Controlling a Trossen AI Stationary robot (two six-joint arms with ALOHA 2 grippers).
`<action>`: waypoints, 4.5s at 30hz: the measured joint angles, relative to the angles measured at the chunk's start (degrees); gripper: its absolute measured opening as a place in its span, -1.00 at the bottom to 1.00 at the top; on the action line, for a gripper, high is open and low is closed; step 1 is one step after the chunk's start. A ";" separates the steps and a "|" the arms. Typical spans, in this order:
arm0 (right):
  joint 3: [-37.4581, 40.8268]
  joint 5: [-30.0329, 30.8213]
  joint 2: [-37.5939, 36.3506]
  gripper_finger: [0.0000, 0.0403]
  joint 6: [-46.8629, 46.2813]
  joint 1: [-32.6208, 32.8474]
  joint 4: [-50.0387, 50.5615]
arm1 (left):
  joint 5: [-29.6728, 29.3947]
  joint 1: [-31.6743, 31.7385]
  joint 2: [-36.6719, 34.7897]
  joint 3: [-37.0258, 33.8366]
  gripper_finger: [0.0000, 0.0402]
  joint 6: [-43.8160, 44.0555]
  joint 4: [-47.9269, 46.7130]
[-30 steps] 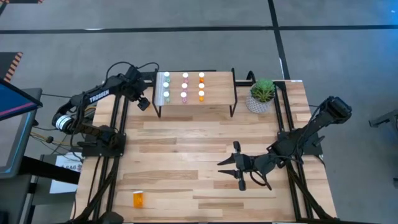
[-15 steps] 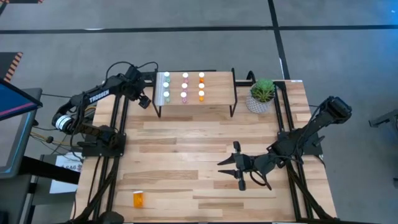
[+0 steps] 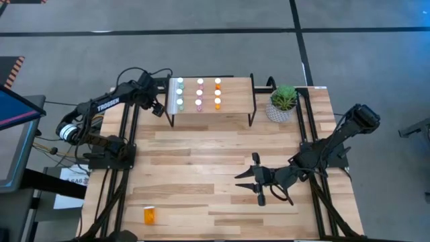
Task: Pick and place medicine bottles onto shelf by color
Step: Put the top large orange pill bottle on the shelf
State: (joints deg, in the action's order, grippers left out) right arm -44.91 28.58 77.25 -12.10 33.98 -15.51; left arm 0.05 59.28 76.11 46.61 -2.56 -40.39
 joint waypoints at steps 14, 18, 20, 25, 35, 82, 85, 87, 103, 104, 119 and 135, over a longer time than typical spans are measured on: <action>0.00 0.00 -0.02 -0.32 0.07 -0.02 0.02 | -0.78 -0.14 8.89 0.02 0.37 0.33 1.92; 0.00 0.00 -0.02 -0.32 0.07 -0.45 0.02 | -0.45 -0.14 8.21 0.05 0.37 0.49 2.27; 0.00 0.00 -0.01 -0.32 0.07 -0.79 0.07 | -0.45 -0.14 7.81 0.05 0.37 0.52 2.39; 0.00 0.00 -0.02 -0.32 0.00 -1.16 0.26 | -0.93 -0.14 6.77 0.05 0.30 -0.14 2.36; 0.00 0.00 -0.01 -0.32 -0.02 -1.14 0.24 | -2.08 -0.14 6.34 0.05 -0.14 -0.50 2.38; -0.02 -1.59 0.00 -0.32 -1.46 -16.48 -9.02 | 4.70 -40.04 -29.25 19.50 -0.08 9.58 -8.98; -0.02 -1.71 0.00 -0.32 -1.33 -16.95 -9.02 | 3.93 -45.48 -28.05 19.50 -0.07 9.84 -5.97; -0.02 -1.73 0.00 -0.32 -0.18 -17.15 -9.03 | 3.71 -48.72 -27.11 19.50 -0.07 9.80 -4.11; -0.02 -1.68 -0.02 -0.32 3.52 -17.27 -8.96 | -0.76 -59.52 -17.45 19.50 -0.07 7.27 3.33; -0.02 -1.67 -0.01 -0.32 3.52 -17.27 -8.92 | -0.77 -59.79 -17.01 19.49 -0.07 7.30 3.57; -0.02 -1.63 0.00 -0.32 1.11 -17.27 -8.96 | -0.68 -64.97 -12.84 19.31 -0.07 6.66 9.84; -1.82 -3.52 4.78 -0.32 2.03 -18.85 -14.70 | -0.36 -66.41 -8.95 19.39 -0.07 5.32 12.78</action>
State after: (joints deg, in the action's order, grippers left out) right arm -46.73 25.05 82.03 -10.07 15.13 -30.20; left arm -0.32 -7.13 67.17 66.00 2.76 -27.61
